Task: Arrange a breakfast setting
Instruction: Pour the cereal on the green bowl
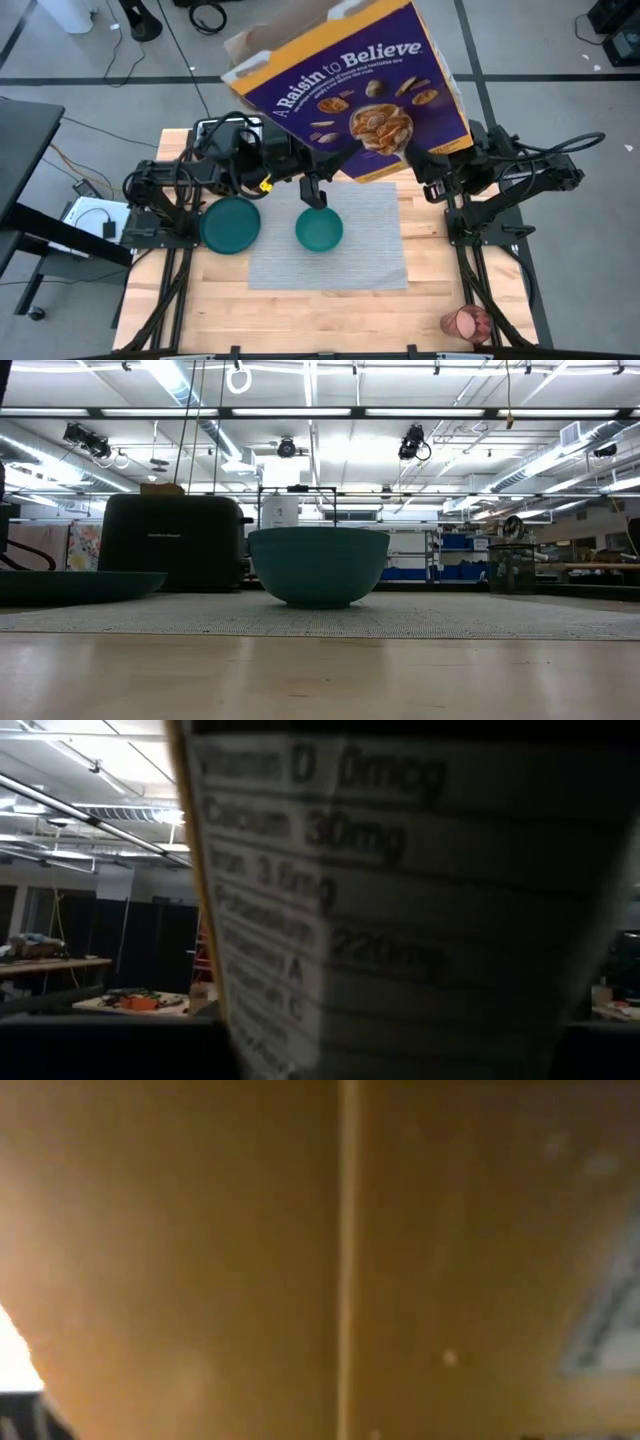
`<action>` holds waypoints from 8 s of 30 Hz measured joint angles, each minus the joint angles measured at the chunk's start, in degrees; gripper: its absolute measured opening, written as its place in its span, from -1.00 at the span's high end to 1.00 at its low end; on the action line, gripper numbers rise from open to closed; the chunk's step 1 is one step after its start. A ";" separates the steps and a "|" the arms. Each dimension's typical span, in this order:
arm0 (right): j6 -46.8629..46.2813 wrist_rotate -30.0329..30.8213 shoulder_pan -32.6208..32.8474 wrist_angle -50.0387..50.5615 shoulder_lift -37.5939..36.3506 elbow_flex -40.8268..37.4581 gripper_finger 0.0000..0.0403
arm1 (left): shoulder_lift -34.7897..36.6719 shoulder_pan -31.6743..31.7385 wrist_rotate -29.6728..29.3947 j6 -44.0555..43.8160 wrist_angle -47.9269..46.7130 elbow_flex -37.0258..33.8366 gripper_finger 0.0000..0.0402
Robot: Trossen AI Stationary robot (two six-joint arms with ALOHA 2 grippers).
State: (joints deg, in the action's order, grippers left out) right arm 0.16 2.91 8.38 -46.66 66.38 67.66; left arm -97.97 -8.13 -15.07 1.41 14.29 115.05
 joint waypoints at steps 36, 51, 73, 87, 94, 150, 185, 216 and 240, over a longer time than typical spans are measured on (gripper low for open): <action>-3.95 3.53 3.50 48.28 -41.02 -19.83 -0.01 | 17.10 -24.33 -22.27 -38.06 -58.67 0.00 -0.53; -6.02 -0.49 3.50 71.55 -46.65 -21.49 -0.01 | 16.98 -25.58 -22.36 -47.29 -51.06 -0.03 -0.53; -0.16 7.44 3.50 75.57 -46.67 -36.08 -0.01 | 16.92 -22.13 -22.88 -48.11 -52.66 -0.03 -0.53; 13.47 7.90 3.52 75.00 -39.57 -34.12 -0.01 | 16.92 -21.80 -23.97 -49.21 -56.39 -0.03 -0.53; 19.60 6.50 3.51 74.94 -35.08 -31.79 -0.01 | 16.92 -21.80 -23.96 -50.33 -57.58 -0.03 -0.53; 54.11 -1.03 1.88 90.59 -15.88 -9.41 -0.01 | 16.92 -21.17 -23.96 -54.88 -60.95 -0.05 -0.53; 35.52 -10.07 -11.02 94.67 -22.62 -9.42 -0.01 | 16.96 -21.17 -24.37 -56.34 -58.89 -0.05 -0.53; 10.25 -9.36 -12.17 93.40 -19.23 -9.46 -0.01 | 16.96 -21.19 -25.86 -56.32 -58.61 -0.05 -0.53; 6.20 -8.40 -11.29 91.51 -19.41 -9.46 -0.01 | 16.96 -21.19 -25.86 -57.30 -58.69 -0.05 -0.53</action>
State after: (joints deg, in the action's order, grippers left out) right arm 6.36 -5.49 -2.91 44.85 46.96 58.19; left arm -81.01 -29.32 -40.93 -55.90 -44.40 115.00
